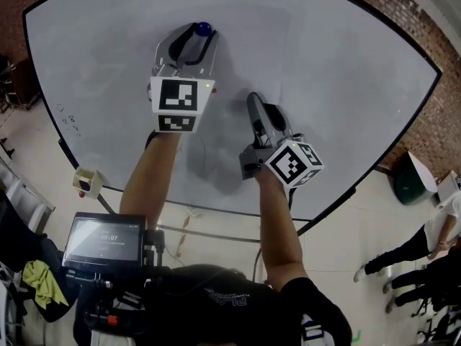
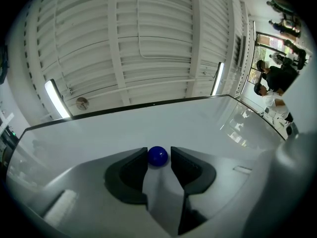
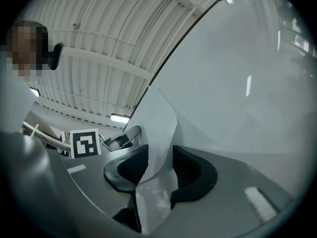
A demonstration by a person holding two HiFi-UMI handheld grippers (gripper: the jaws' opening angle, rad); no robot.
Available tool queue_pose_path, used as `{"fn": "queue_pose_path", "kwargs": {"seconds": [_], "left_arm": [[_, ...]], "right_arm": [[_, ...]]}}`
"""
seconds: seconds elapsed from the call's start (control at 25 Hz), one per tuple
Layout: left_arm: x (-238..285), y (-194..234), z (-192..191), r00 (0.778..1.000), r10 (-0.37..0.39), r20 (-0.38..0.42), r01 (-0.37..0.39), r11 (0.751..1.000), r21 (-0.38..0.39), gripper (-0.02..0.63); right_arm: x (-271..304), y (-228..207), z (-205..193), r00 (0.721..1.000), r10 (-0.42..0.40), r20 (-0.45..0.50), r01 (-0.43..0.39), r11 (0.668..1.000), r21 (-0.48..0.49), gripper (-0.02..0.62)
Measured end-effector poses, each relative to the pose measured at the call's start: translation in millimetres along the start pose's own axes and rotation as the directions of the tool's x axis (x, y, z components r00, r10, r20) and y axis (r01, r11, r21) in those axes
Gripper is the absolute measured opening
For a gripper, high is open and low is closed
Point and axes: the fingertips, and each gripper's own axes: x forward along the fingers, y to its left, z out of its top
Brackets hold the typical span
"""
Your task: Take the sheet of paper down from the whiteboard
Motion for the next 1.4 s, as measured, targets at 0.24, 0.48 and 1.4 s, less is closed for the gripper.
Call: {"fn": "queue_pose_path", "kwargs": {"seconds": [0.24,0.48,1.4], "left_arm": [[2.5,-5.1,0.6,1.000,-0.007,0.007,0.006,1.000,0.020,0.126],[12.4,-5.7,-12.6,1.000,-0.026,-0.016,0.025,1.000,-0.012,0.124],[-109.7,6.3,-85.6,0.989,-0.102,-0.109,0.068,0.957,-0.283,0.124]], "right_arm": [[1.6,-8.8,14.2,0.998,-0.033,0.043,0.034,0.999,-0.004,0.034],[5.8,-12.8,12.8,0.998,-0.019,0.067,0.019,1.000,-0.004,0.014],[-90.2,-15.3,-42.8,0.917,-0.394,0.065,0.382,0.818,-0.430,0.014]]}}
